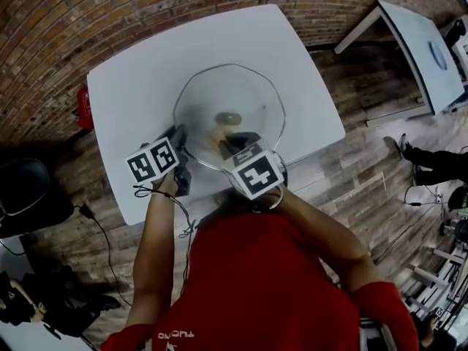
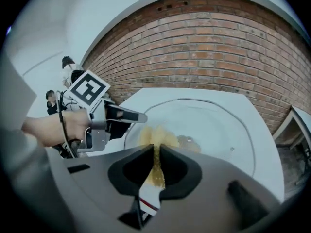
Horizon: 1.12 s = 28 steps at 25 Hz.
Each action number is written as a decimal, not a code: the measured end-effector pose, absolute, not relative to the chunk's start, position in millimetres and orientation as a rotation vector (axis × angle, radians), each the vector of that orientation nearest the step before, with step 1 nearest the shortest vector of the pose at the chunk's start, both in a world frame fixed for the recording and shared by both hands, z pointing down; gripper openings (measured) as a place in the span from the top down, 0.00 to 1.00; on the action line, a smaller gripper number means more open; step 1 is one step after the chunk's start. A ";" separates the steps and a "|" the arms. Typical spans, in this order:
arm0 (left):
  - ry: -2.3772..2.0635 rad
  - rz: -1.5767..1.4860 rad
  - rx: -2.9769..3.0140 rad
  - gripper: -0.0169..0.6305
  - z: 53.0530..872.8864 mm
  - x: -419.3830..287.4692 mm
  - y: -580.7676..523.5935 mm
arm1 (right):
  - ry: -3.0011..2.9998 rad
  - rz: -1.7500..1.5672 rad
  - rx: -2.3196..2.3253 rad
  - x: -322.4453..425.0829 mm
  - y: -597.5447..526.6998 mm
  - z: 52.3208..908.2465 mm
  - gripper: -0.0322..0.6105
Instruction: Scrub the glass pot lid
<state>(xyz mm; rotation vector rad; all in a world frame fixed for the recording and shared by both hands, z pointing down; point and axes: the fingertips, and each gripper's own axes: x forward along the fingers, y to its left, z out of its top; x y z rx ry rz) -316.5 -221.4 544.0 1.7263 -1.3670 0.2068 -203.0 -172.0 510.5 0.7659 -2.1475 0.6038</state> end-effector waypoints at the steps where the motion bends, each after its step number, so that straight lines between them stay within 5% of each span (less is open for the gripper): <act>1: -1.370 0.207 1.725 0.81 544.2 -316.4 -221.6 | -2.146 0.604 0.735 -209.2 -164.1 514.5 0.87; 19: -1.381 0.198 1.725 0.81 545.5 -316.6 -219.5 | -2.004 0.563 0.920 -118.4 -182.1 533.4 0.87; 28: -1.390 0.193 1.733 0.81 544.8 -315.5 -219.5 | -2.129 0.556 0.955 -143.6 -216.4 512.4 0.87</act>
